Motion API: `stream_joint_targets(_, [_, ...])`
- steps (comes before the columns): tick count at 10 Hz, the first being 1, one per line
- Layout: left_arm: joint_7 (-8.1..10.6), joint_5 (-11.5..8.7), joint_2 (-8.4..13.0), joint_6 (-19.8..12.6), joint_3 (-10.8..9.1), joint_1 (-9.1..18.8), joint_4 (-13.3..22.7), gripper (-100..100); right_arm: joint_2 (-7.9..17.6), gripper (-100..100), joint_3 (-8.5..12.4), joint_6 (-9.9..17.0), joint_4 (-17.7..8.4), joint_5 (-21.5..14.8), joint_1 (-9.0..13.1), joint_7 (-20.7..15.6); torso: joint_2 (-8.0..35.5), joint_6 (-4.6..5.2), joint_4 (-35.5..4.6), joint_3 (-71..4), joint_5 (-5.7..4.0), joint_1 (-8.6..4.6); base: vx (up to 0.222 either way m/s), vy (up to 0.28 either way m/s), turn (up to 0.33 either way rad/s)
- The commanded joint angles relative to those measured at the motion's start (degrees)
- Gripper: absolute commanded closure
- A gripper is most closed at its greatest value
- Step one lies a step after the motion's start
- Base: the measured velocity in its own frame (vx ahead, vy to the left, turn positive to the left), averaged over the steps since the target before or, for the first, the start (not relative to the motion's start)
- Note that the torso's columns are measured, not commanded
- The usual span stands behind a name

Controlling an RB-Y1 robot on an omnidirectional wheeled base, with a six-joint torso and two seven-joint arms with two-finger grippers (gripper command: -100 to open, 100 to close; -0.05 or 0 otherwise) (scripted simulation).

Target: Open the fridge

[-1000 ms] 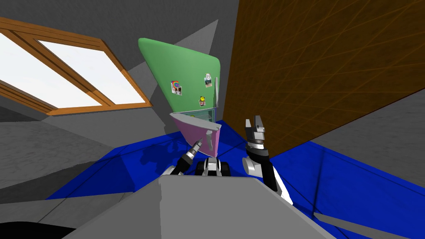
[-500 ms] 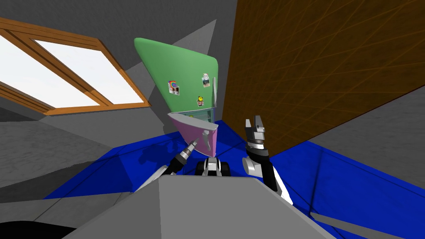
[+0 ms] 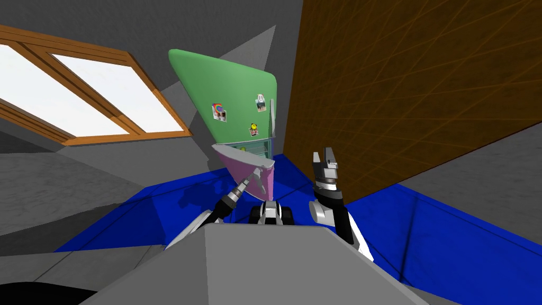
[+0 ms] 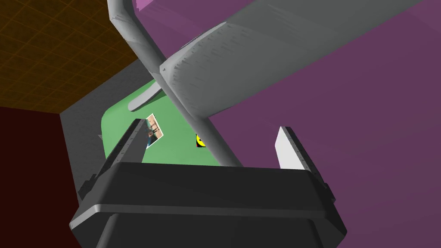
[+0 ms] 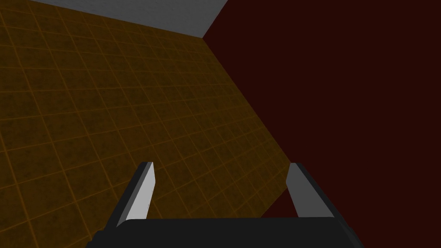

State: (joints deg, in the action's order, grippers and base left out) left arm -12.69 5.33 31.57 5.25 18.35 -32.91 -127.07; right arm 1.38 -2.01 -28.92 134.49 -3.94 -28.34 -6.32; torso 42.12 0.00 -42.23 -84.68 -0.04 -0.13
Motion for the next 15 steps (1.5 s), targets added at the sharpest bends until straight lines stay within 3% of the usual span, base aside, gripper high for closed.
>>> stream_joint_targets(1, [-0.11,0.08,-0.57,-0.24,-0.33,0.08,0.24,-100,0.00,0,0.00,0.00,0.00,0.00,0.00,0.00,0.08,0.00,-0.02,0.05,0.03,0.07,0.050,-0.068,0.013])
stream_joint_targets(2, [-0.20,0.05,-0.21,-1.34,-0.53,-0.45,-1.34,-100,0.01,0,0.01,0.00,0.00,0.00,0.01,0.00,0.31,0.00,-0.08,0.18,0.10,0.36,0.127,-0.074,-0.008])
stream_joint_targets(3, [-0.20,0.11,-0.48,-0.82,-0.37,-0.18,-0.62,-100,0.01,0,0.01,0.00,0.00,0.00,0.00,0.00,0.10,0.00,-0.05,0.09,0.10,0.27,0.081,-0.046,0.005])
stream_joint_targets(4, [-0.23,0.12,-0.47,-1.00,-0.37,-0.20,-0.76,100,0.01,0,0.01,0.00,0.00,0.00,0.01,0.00,0.23,-0.01,-0.05,0.13,0.08,0.28,0.013,-0.005,0.010])
stream_joint_targets(13, [-0.68,0.56,5.16,2.39,3.92,-2.88,-4.37,100,0.03,0,0.02,0.01,-0.01,0.00,0.03,0.00,1.53,0.01,-0.19,0.93,0.00,-0.41,-0.125,0.151,-0.083])
stream_joint_targets(14, [-0.65,0.42,4.71,1.61,2.64,-1.89,-4.11,100,0.03,0,0.03,0.01,-0.01,0.00,0.03,0.00,1.58,0.00,-0.26,0.97,-0.01,-0.35,-0.060,0.077,-0.063])
stream_joint_targets(15, [-0.55,0.41,5.76,2.49,3.18,-1.91,-4.24,100,0.02,0,0.02,0.01,-0.01,0.00,0.02,0.00,1.18,-0.04,-0.23,0.75,-0.08,-0.54,-0.092,0.149,-0.130])
